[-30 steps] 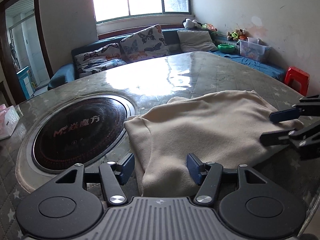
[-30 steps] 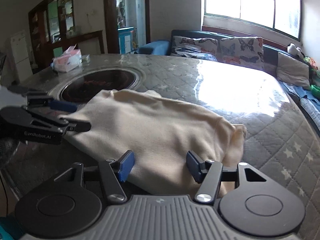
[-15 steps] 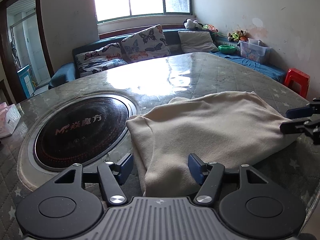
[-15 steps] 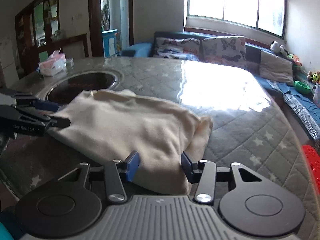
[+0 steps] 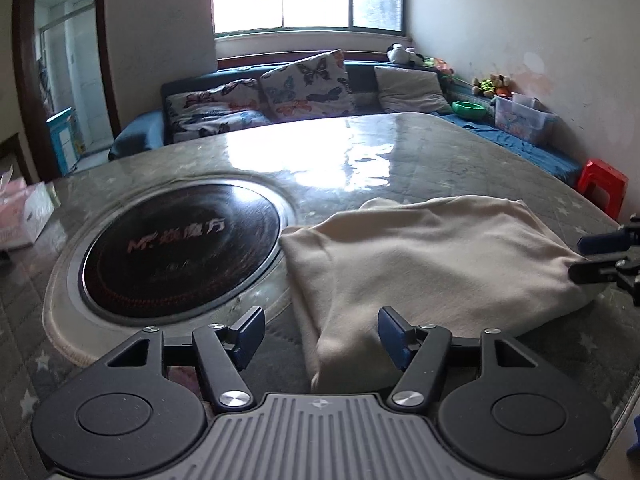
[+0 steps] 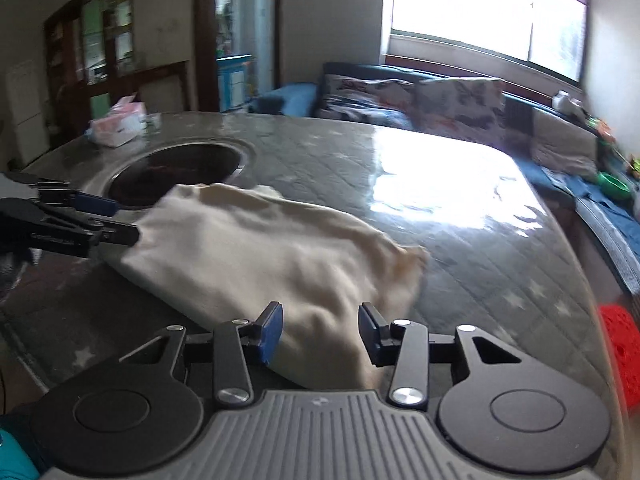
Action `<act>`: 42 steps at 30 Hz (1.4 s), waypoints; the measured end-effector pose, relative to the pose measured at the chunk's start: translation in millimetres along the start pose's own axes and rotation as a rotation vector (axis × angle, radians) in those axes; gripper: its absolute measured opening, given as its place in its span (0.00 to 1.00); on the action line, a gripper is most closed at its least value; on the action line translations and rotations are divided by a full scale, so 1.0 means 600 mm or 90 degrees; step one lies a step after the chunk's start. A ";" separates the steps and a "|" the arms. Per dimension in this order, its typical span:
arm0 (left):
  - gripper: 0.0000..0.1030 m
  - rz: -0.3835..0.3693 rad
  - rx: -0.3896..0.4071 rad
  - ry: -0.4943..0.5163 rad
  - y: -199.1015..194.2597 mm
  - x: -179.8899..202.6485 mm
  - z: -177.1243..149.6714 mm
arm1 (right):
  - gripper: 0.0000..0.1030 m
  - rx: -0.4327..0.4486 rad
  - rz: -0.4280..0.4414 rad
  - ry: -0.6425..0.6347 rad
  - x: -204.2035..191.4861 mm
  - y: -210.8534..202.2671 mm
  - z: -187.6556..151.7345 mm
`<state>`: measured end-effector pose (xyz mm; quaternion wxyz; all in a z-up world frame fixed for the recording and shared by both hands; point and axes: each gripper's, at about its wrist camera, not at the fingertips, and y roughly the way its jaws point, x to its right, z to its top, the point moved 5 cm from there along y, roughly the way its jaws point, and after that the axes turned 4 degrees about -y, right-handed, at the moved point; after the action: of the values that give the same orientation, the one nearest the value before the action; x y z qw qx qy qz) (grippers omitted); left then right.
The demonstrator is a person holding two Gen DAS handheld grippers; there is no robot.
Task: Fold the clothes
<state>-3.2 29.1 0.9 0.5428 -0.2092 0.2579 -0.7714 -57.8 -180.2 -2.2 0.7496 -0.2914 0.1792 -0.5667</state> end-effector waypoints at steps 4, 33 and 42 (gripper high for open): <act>0.64 0.002 0.002 -0.019 -0.008 -0.014 -0.003 | 0.35 -0.026 0.016 -0.010 -0.016 0.023 -0.013; 0.64 -0.003 -0.026 -0.246 -0.002 -0.130 0.039 | 0.37 -0.022 0.193 -0.359 -0.277 0.094 0.107; 0.64 -0.067 -0.074 -0.356 0.028 -0.129 0.039 | 0.29 -0.036 0.172 -0.396 -0.312 0.139 0.092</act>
<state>48.3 93.5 5.6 0.5390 -0.4575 0.1311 -0.6950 -17.2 27.1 -24.7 0.8282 -0.4445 -0.0057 -0.3412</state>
